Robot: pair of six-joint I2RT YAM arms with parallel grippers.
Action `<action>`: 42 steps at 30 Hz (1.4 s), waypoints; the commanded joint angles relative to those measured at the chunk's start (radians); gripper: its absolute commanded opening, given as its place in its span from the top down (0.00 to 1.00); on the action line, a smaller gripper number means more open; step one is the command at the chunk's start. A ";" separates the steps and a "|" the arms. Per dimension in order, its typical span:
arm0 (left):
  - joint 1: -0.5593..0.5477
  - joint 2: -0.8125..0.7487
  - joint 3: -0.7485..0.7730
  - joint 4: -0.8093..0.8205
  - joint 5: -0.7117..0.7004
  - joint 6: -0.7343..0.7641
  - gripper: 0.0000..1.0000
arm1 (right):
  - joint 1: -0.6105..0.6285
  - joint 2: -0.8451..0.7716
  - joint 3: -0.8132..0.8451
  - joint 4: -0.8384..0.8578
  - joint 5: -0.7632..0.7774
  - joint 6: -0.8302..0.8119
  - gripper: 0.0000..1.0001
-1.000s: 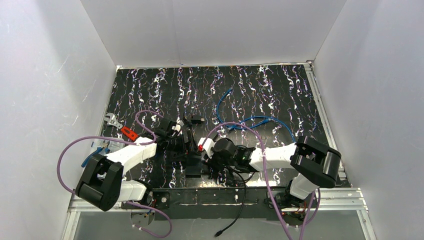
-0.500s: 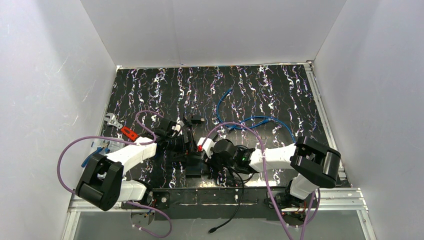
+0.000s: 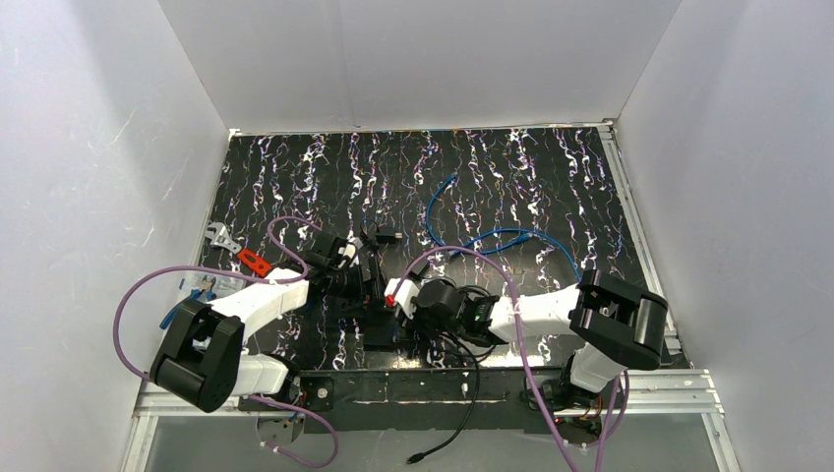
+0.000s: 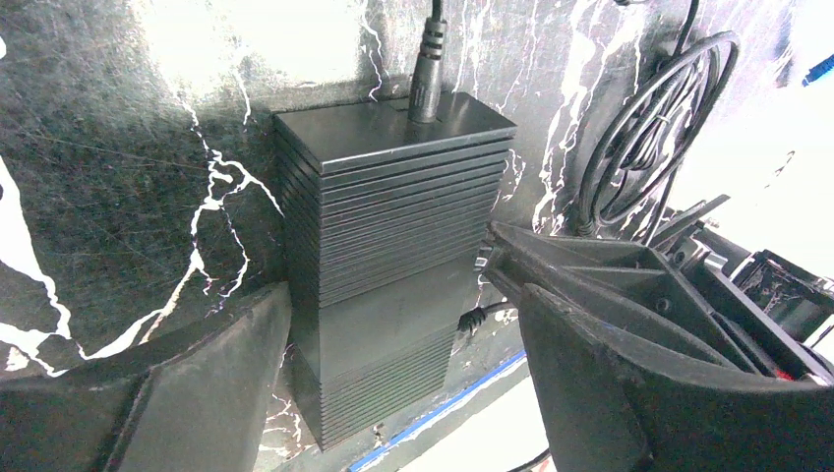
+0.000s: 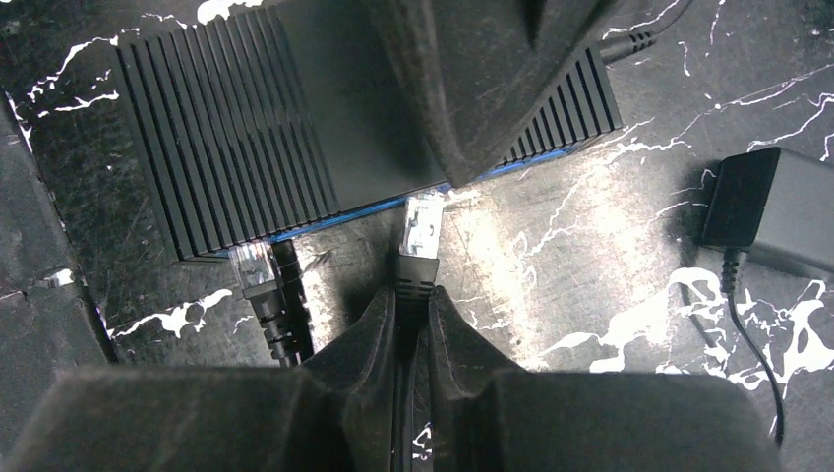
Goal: Insert the plug into the switch port
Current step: Pick up the power from the center of the board.
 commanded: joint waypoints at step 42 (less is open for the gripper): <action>-0.054 -0.016 -0.084 -0.013 0.045 0.009 0.65 | 0.055 0.034 0.135 0.016 -0.047 -0.007 0.99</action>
